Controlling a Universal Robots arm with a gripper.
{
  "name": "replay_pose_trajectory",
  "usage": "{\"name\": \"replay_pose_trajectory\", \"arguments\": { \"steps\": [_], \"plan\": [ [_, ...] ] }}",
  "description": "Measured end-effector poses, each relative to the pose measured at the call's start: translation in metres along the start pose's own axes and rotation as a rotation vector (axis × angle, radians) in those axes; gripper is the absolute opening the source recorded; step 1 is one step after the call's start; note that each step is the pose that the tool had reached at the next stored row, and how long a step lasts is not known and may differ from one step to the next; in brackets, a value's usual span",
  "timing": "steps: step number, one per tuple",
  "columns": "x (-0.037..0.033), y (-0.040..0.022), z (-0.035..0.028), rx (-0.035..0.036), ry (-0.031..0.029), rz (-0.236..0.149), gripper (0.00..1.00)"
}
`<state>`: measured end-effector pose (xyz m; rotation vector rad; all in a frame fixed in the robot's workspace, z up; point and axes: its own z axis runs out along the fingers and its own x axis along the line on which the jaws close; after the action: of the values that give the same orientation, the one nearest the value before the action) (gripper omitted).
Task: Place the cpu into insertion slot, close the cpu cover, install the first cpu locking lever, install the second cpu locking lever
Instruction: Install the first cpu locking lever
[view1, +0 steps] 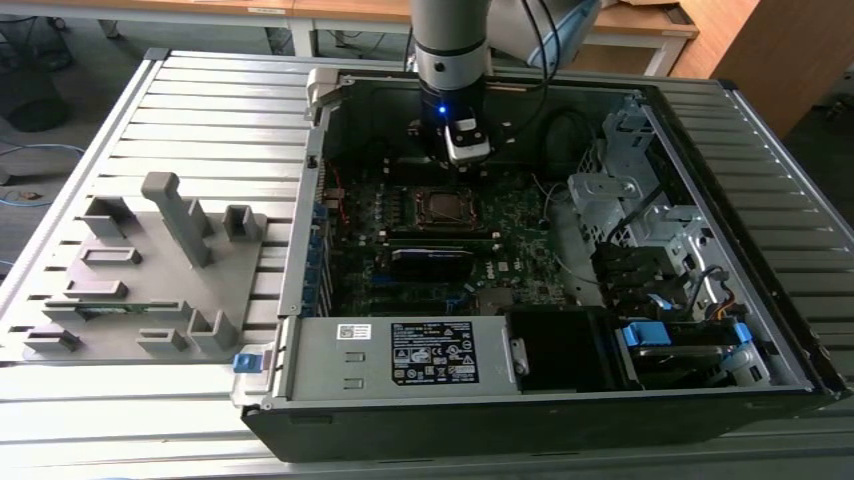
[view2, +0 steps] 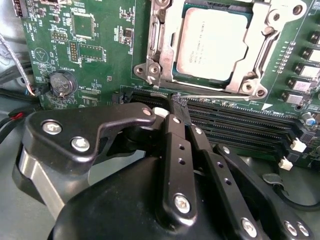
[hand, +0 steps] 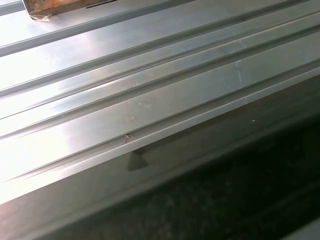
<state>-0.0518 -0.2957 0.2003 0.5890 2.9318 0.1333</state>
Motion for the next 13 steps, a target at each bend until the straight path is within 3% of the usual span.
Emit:
{"name": "replay_pose_trajectory", "arguments": {
  "steps": [10,13],
  "plan": [
    [0.0088,-0.0037,-0.0010,-0.0062,-0.0144,-0.001,0.11],
    [0.0090,-0.0038,-0.0009,-0.0070,-0.0162,-0.001,0.11]
  ]
}}
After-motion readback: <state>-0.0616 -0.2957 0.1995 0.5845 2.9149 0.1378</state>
